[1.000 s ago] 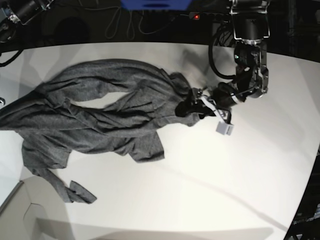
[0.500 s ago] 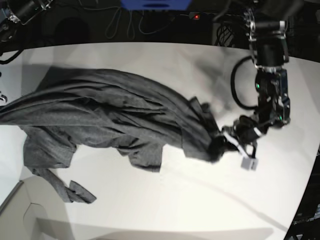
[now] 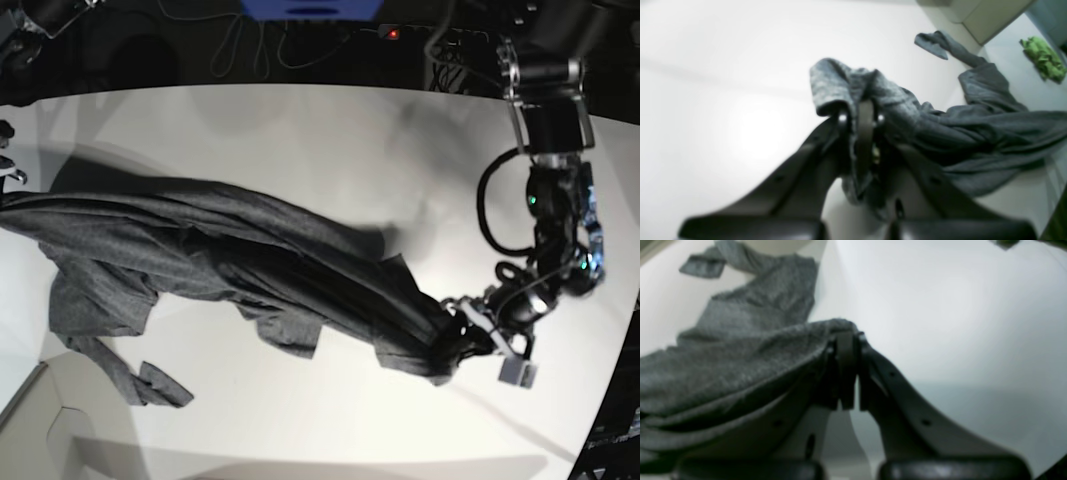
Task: Layout the t-shirt on the table in an organized manner, then fold the t-shirt properly
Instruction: 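Lift the gathered shirt end with the left gripper and drag it, then release the shirt and open the left gripper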
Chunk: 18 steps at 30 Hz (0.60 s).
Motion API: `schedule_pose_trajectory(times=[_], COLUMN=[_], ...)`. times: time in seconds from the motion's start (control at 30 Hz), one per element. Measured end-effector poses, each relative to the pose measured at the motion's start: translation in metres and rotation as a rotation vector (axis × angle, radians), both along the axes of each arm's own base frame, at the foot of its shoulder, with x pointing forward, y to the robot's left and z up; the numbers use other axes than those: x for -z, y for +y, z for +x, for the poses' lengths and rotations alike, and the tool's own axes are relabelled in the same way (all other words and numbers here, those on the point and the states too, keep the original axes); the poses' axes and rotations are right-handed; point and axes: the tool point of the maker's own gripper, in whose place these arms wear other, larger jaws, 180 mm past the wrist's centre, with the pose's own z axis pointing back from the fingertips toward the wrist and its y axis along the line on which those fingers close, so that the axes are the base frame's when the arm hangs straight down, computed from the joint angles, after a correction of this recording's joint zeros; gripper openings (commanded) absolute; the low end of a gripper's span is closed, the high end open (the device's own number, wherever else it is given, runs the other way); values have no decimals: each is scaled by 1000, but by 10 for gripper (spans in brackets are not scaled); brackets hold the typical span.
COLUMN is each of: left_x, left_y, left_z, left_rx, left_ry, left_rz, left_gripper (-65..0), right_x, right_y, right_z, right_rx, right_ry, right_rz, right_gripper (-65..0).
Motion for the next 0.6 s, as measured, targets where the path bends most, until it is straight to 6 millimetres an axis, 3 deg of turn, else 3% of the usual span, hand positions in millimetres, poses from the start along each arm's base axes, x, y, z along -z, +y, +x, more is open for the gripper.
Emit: schedule_pose_trajectory(times=[0.13, 0.27, 0.47, 0.6], left_x=[-12, -17, 44, 88], left_y=[-1, 4, -11, -15], left_z=[-42, -80, -147, -166], left_rx=[5, 10, 79, 84], left_ry=[-44, -21, 229, 367], left_rz=[-81, -226, -189, -152], left_gripper=[-649, -649, -649, -649], right_x=[11, 14, 14, 13], right_y=[4, 11, 11, 12], right_z=[-12, -8, -8, -5], right_rx=[17, 11, 11, 8], right_ry=[10, 0, 3, -5], right_rz=[13, 30, 30, 30], right_gripper=[-650, -650, -650, -650])
